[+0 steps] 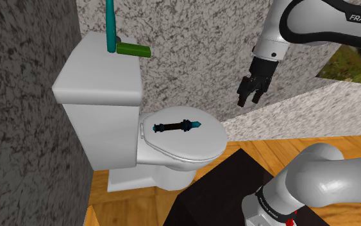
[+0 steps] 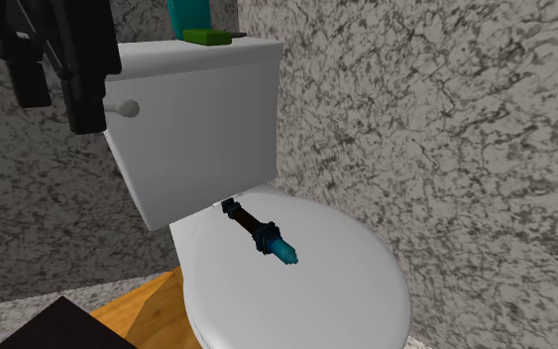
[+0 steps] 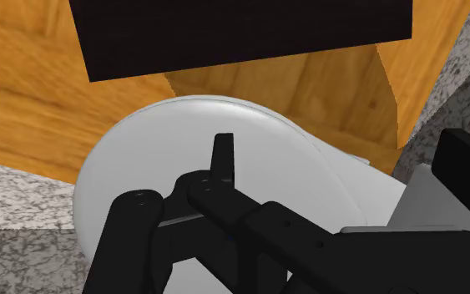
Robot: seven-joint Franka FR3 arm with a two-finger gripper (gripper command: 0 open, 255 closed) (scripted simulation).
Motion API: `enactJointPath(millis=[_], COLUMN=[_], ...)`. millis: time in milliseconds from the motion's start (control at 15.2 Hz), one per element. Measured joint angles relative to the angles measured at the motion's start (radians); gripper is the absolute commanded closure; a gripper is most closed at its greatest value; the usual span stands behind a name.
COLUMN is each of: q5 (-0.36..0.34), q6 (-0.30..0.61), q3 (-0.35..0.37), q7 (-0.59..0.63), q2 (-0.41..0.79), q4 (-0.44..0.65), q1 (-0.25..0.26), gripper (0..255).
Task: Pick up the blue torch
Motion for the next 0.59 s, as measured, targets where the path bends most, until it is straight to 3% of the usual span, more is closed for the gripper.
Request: enactJointPath(millis=[198, 594], q5=[-0.014, -0.079], q6=[0.043, 0.241], q3=[-0.012, -0.075], q7=[-0.043, -0.254], q2=[0.026, 0.153], q4=[-0.016, -0.075], q1=[0.009, 0.045], gripper=[0, 0])
